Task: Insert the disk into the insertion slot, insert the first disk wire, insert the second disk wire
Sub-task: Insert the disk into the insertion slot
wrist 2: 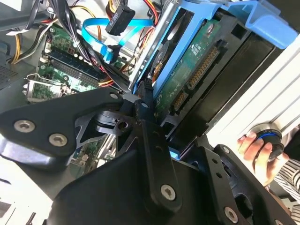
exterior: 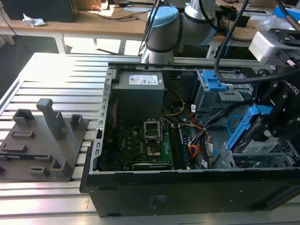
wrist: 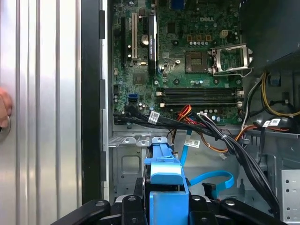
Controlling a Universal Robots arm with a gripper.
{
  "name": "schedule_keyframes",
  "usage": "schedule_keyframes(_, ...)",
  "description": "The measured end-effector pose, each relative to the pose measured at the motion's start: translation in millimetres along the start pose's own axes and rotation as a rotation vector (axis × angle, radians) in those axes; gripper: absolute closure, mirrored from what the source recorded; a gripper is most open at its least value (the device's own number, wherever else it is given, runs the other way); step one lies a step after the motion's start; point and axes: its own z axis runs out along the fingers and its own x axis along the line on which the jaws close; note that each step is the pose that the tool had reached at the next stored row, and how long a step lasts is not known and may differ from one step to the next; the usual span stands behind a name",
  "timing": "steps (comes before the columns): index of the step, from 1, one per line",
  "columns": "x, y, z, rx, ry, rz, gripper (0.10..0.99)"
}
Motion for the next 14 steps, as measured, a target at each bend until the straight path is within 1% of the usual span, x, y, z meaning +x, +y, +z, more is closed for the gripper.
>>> schedule_keyframes(7, -0.2, -0.7, 14.3, -0.001, -0.0001, 0.0, 0.725)
schedule_keyframes(9, -0.2, -0.9, 17.0, -0.001, 0.0, 0.0, 0.725)
schedule_keyframes(14, -0.2, -0.9, 17.6, -0.001, 0.0, 0.0, 0.725)
